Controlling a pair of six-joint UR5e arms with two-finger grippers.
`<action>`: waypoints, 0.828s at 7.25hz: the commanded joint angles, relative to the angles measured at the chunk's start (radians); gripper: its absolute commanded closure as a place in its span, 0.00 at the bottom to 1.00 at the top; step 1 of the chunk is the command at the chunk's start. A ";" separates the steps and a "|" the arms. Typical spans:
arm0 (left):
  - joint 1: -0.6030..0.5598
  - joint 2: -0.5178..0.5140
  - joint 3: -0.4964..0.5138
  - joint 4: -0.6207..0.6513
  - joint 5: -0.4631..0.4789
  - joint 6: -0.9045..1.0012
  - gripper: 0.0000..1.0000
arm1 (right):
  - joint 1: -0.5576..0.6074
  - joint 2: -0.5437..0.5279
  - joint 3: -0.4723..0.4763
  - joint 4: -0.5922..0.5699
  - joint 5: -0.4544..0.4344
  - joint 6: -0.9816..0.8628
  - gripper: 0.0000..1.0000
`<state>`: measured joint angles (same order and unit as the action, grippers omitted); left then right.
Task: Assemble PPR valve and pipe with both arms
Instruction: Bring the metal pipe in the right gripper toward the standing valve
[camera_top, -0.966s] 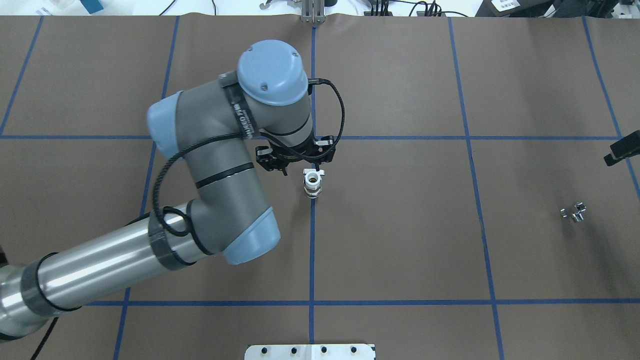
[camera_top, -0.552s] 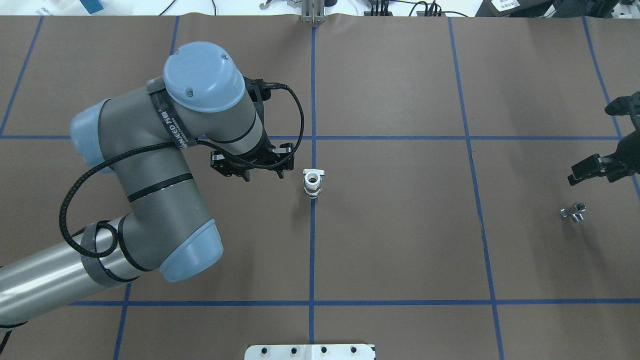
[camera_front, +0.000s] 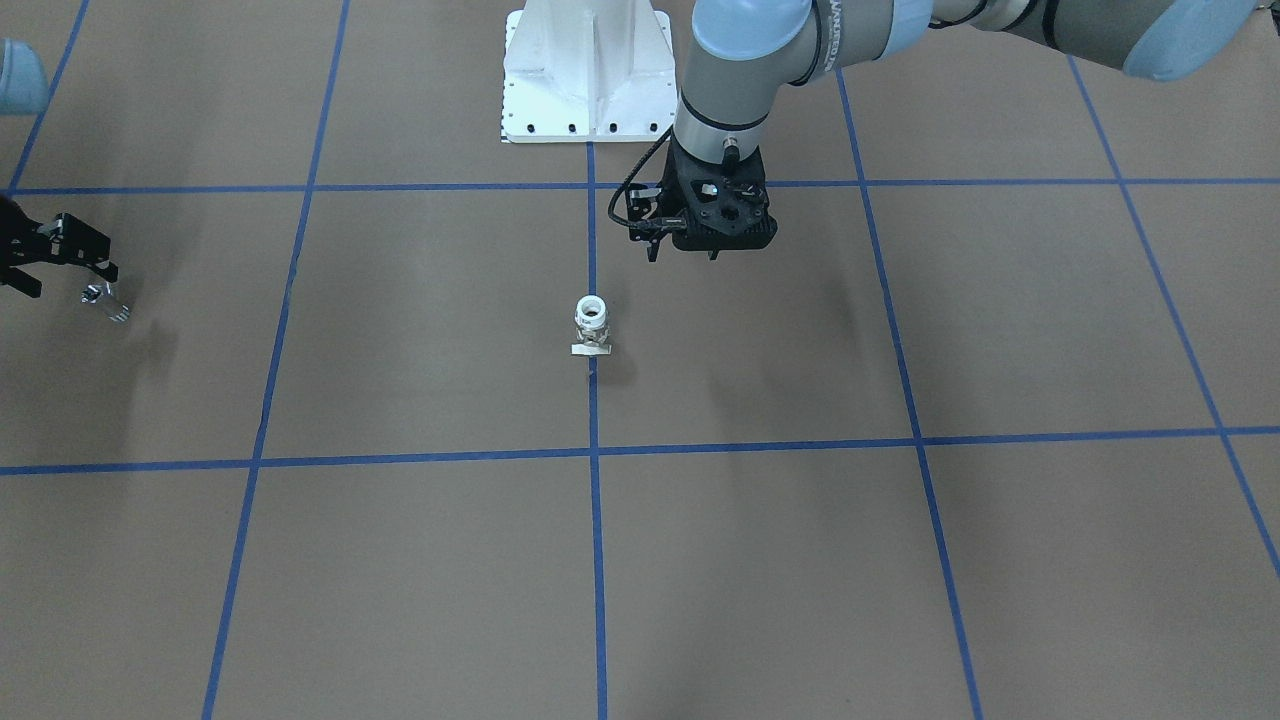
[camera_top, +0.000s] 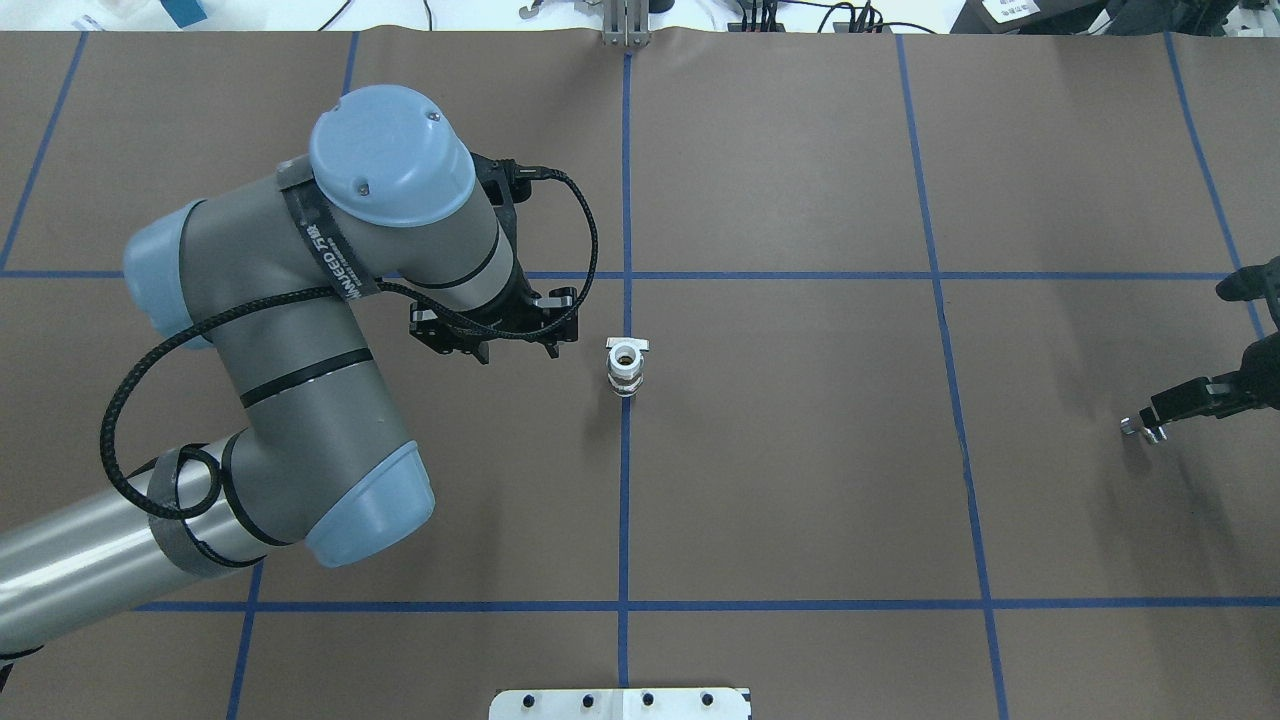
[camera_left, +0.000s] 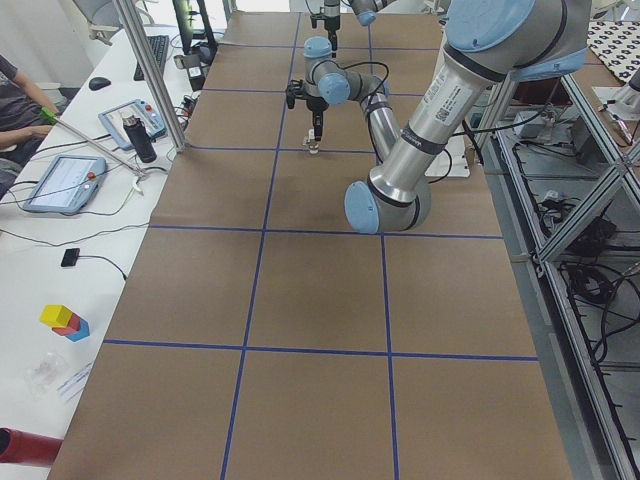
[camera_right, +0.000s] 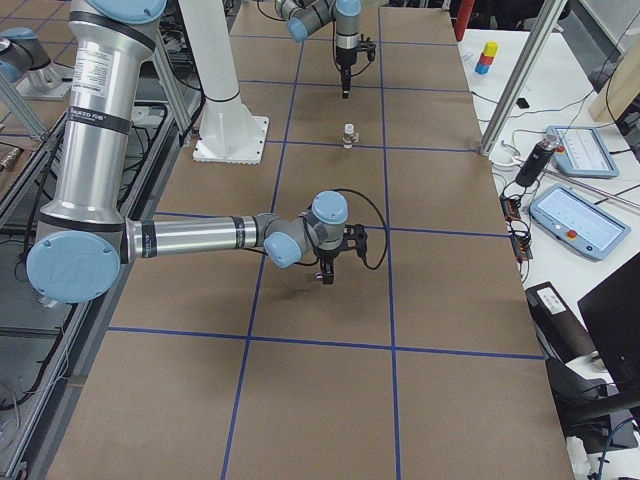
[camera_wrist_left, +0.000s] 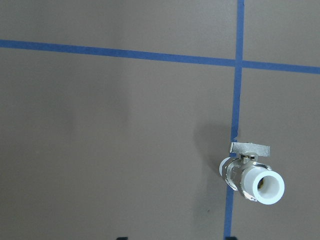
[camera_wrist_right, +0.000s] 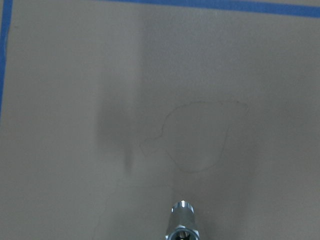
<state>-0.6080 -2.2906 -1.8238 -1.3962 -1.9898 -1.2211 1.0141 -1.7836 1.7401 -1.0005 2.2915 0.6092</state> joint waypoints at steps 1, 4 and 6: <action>0.001 0.000 0.000 0.000 0.000 0.000 0.28 | -0.006 0.001 -0.016 0.014 -0.003 0.006 0.03; 0.001 0.000 -0.003 0.000 0.000 0.000 0.27 | -0.054 0.026 -0.010 0.014 -0.064 0.004 0.09; 0.001 0.000 -0.002 0.000 0.000 0.000 0.27 | -0.062 0.024 -0.008 0.014 -0.081 -0.005 0.17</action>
<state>-0.6075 -2.2902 -1.8259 -1.3960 -1.9896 -1.2210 0.9591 -1.7588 1.7300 -0.9865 2.2222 0.6082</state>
